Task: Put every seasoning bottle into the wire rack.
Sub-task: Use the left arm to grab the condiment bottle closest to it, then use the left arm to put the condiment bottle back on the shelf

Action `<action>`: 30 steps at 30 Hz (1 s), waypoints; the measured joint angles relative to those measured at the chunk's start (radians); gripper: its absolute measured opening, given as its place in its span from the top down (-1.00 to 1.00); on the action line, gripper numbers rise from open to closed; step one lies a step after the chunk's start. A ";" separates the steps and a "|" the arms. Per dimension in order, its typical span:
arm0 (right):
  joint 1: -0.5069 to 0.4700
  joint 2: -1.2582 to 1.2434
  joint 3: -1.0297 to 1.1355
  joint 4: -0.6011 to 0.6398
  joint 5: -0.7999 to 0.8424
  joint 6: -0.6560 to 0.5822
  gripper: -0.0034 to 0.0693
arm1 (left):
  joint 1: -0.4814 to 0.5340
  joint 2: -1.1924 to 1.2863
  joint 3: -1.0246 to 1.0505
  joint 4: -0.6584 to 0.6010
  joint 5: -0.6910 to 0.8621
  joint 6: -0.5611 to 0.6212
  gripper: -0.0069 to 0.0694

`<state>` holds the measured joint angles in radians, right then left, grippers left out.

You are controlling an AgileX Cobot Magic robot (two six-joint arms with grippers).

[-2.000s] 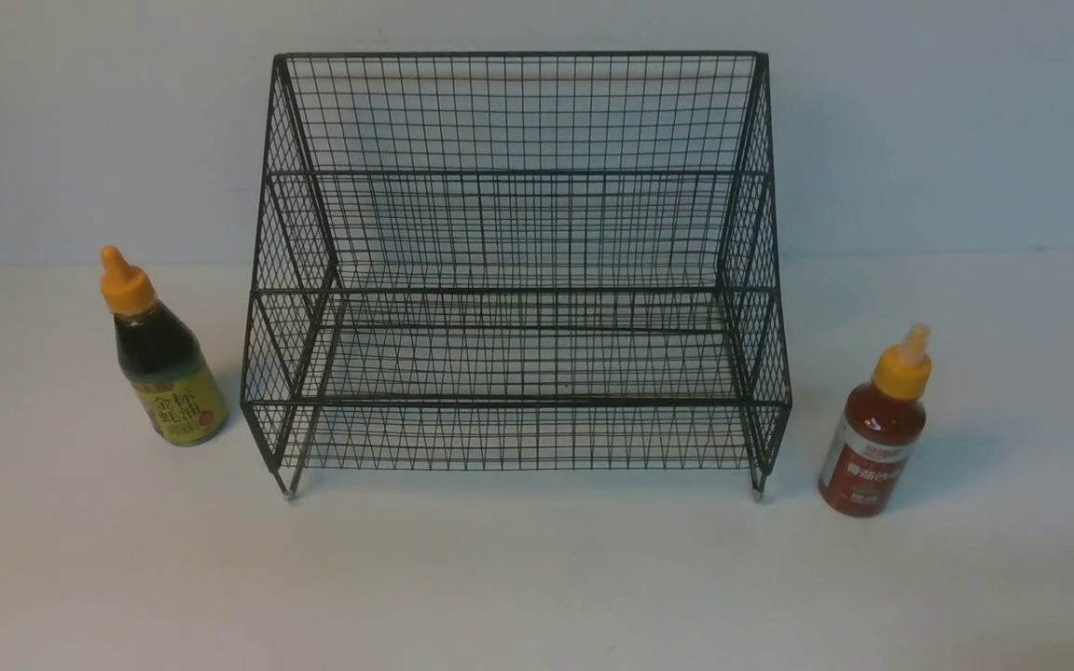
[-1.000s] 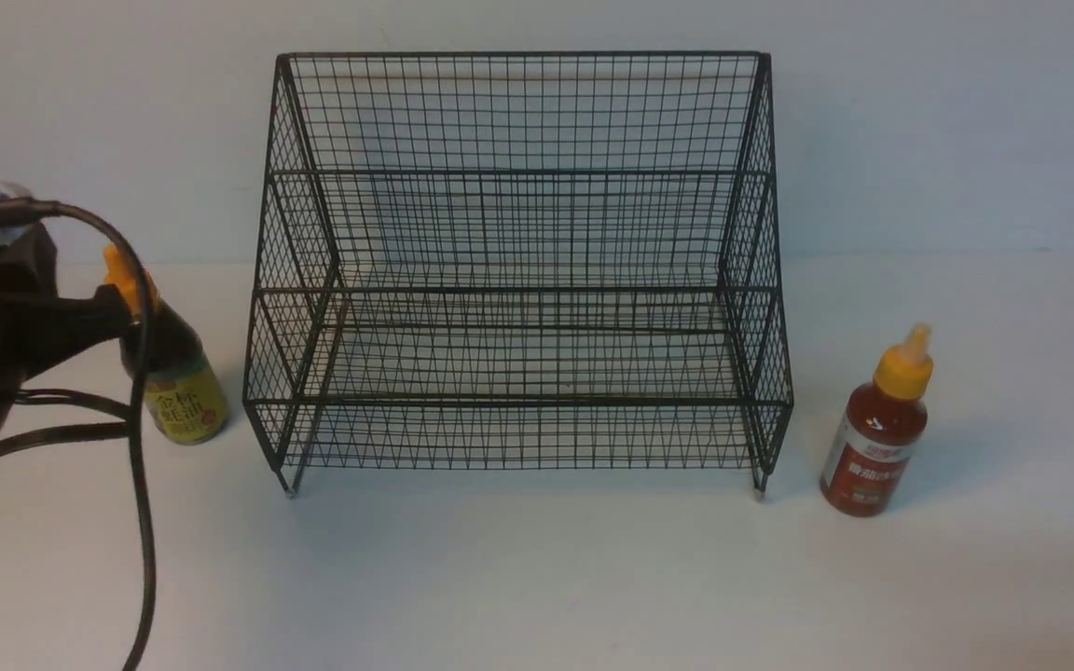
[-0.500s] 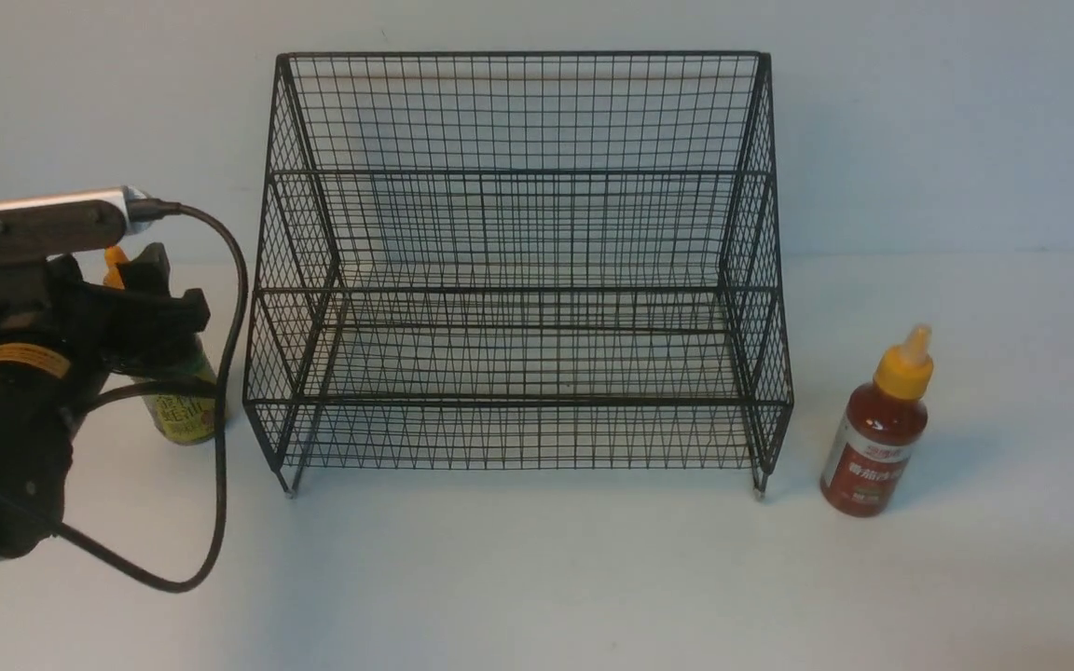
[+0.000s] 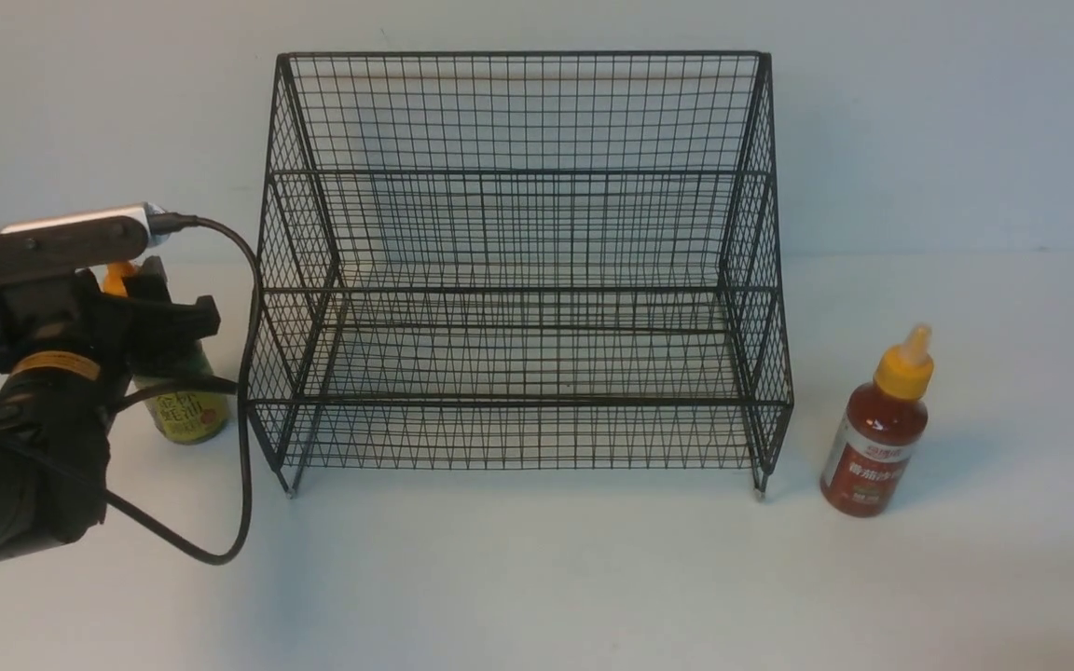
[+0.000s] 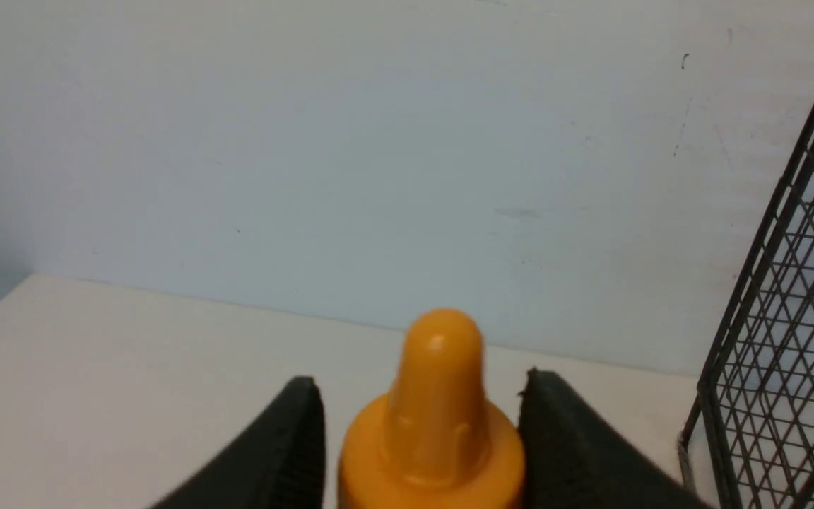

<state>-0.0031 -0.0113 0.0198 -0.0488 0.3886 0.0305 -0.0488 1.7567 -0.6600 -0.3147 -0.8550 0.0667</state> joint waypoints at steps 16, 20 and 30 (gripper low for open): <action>0.000 0.000 0.000 0.000 0.000 0.000 0.95 | 0.001 -0.327 0.002 0.094 0.215 0.171 0.09; 0.000 0.000 0.000 0.000 0.000 0.000 0.95 | 0.001 -0.501 0.002 0.151 0.367 0.153 0.09; 0.000 0.000 0.000 0.000 0.000 0.000 0.95 | 0.001 -0.680 -0.112 0.476 0.502 -0.296 0.09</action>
<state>-0.0031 -0.0113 0.0198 -0.0488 0.3886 0.0305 -0.0478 1.0769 -0.7719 0.1613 -0.3533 -0.2292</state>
